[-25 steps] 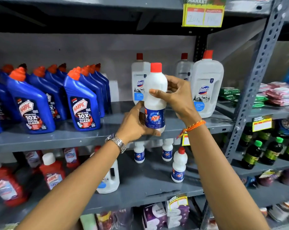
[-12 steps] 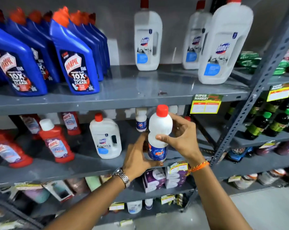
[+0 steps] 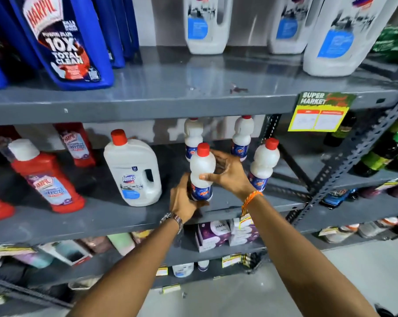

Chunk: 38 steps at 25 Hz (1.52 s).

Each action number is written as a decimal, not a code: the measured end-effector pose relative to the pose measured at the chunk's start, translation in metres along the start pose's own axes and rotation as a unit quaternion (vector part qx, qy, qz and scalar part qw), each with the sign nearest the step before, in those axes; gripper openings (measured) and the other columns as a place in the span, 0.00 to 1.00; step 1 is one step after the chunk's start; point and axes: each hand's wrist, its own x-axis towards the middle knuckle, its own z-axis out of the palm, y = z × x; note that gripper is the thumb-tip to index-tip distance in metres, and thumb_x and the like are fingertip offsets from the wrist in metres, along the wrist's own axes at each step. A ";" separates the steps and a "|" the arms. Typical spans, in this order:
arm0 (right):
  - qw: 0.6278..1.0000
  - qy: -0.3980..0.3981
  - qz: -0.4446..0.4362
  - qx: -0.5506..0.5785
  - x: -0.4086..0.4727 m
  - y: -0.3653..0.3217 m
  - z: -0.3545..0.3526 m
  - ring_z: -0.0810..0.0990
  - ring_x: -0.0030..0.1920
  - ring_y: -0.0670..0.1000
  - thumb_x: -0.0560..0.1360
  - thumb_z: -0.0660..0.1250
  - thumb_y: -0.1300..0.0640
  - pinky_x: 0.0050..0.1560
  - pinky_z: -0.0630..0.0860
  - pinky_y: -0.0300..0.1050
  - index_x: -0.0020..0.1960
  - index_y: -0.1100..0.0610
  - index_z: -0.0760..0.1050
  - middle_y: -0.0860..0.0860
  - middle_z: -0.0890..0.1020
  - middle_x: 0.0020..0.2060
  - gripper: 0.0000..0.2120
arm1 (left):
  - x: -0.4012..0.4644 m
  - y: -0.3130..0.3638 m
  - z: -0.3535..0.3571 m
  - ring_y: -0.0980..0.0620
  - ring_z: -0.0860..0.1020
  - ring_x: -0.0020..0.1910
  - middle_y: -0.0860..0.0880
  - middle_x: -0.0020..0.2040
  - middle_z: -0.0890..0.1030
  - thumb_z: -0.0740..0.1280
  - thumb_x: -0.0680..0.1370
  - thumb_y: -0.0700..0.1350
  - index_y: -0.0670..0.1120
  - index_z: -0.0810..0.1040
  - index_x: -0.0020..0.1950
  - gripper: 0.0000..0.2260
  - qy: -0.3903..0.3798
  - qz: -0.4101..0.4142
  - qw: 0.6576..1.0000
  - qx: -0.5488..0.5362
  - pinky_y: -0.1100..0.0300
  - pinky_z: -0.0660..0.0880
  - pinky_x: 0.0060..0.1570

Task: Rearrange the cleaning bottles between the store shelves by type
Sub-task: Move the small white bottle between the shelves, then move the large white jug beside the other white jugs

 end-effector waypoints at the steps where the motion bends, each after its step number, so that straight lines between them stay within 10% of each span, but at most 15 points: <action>1: 1.000 -0.004 0.008 0.001 0.006 0.004 0.002 0.83 0.53 0.37 0.63 0.79 0.71 0.54 0.80 0.35 0.68 0.63 0.73 0.52 0.81 0.59 0.35 | 0.004 -0.005 0.002 0.54 0.79 0.46 0.48 0.53 0.84 0.85 0.59 0.40 0.44 0.74 0.64 0.36 0.001 -0.010 1.000 -0.005 0.71 0.78 0.39; 16: 0.999 -0.028 0.037 -0.027 0.033 0.022 -0.003 0.82 0.55 0.37 0.64 0.80 0.68 0.53 0.80 0.34 0.71 0.61 0.72 0.53 0.81 0.63 0.37 | 0.029 -0.029 0.019 0.50 0.82 0.48 0.49 0.52 0.84 0.84 0.60 0.38 0.45 0.73 0.63 0.35 0.009 0.000 1.000 -0.013 0.76 0.75 0.35; 22: 0.999 0.001 0.039 -0.028 0.021 0.006 -0.002 0.77 0.66 0.50 0.65 0.81 0.65 0.68 0.76 0.52 0.73 0.58 0.67 0.51 0.77 0.68 0.41 | 0.009 -0.035 0.004 0.53 0.83 0.57 0.49 0.60 0.85 0.85 0.60 0.43 0.50 0.72 0.68 0.40 0.027 -0.021 0.999 -0.007 0.58 0.81 0.57; 27: 0.979 0.098 -0.094 -0.153 0.016 -0.041 0.027 0.75 0.70 0.50 0.73 0.74 0.56 0.71 0.71 0.44 0.75 0.55 0.65 0.52 0.77 0.70 0.34 | -0.041 -0.066 -0.067 0.55 0.81 0.38 0.51 0.38 0.84 0.82 0.65 0.40 0.45 0.80 0.42 0.13 0.138 -0.056 0.989 0.019 0.58 0.79 0.40; 29: 0.965 0.098 -0.152 -0.191 0.019 -0.060 0.055 0.74 0.70 0.50 0.75 0.72 0.59 0.72 0.67 0.36 0.74 0.57 0.68 0.53 0.76 0.70 0.29 | -0.049 -0.079 -0.099 0.48 0.77 0.32 0.50 0.32 0.80 0.83 0.63 0.42 0.44 0.75 0.37 0.17 0.209 -0.071 0.974 0.053 0.55 0.73 0.33; 34: 0.965 -0.060 -0.100 -0.234 0.041 -0.051 0.119 0.70 0.74 0.60 0.75 0.69 0.64 0.74 0.68 0.56 0.77 0.60 0.60 0.58 0.70 0.74 0.34 | -0.017 -0.096 -0.145 0.47 0.80 0.54 0.45 0.59 0.80 0.85 0.57 0.38 0.44 0.68 0.64 0.40 0.193 -0.099 0.976 0.010 0.51 0.80 0.54; 38: 0.968 -0.099 -0.055 -0.223 0.048 -0.038 0.135 0.72 0.70 0.58 0.75 0.69 0.65 0.72 0.69 0.52 0.76 0.58 0.60 0.57 0.73 0.70 0.33 | 0.011 -0.101 -0.153 0.52 0.77 0.59 0.52 0.61 0.77 0.84 0.58 0.34 0.44 0.65 0.71 0.47 0.059 -0.066 0.996 0.026 0.53 0.77 0.59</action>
